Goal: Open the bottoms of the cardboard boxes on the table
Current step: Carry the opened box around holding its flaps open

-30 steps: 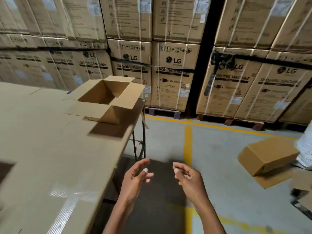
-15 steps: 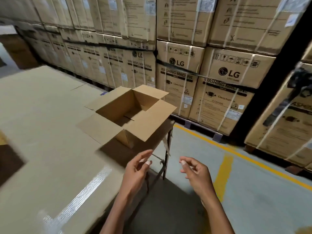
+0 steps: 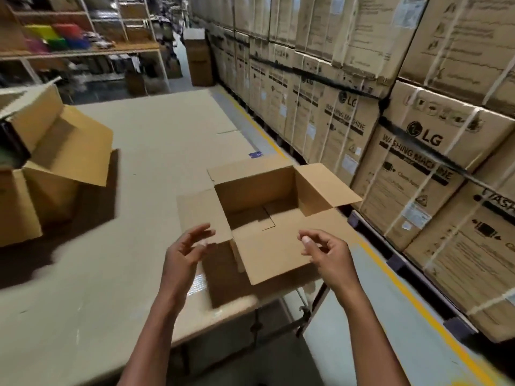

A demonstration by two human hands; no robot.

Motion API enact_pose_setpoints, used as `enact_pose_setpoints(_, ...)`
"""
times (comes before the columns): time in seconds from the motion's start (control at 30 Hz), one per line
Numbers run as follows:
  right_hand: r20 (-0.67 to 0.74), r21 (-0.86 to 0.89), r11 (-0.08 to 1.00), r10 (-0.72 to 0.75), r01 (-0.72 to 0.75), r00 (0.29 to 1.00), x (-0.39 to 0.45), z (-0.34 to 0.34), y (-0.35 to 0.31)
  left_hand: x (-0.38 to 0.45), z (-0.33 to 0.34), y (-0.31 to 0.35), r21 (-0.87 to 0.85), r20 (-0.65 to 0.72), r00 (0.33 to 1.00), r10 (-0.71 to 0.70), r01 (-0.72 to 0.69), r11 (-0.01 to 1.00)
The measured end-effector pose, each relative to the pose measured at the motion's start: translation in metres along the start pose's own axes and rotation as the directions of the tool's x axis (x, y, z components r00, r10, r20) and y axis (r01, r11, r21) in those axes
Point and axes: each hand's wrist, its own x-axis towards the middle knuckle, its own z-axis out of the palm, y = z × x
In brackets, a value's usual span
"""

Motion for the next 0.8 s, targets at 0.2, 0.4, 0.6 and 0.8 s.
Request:
enact_pose_setpoints(0.2,0.100,-0.013,0.999,-0.031,0.032,0.994,0.070,-0.009,0.009,0.084,-0.014,-0.011,-0.018,-0.209,0.976,-0.058,0.056,0.998)
enact_pose_setpoints(0.4,0.145,-0.024,0.998,-0.053,0.057,0.988,0.132,-0.029,0.010,0.117,-0.023,-0.025,-0.107,-0.105,0.957,-0.269,0.258,0.960)
enact_pose_setpoints(0.6,0.310,-0.116,0.979,-0.126,0.168,0.942,0.207,-0.039,0.003,0.121,-0.022,-0.027,-0.067,-0.075,0.962,-0.261,0.256,0.964)
enact_pose_setpoints(0.8,0.396,-0.317,0.922,-0.085,0.223,0.914,0.291,-0.074,0.031,0.119,-0.003,-0.020,0.055,-0.134,0.971,-0.200,0.209,0.976)
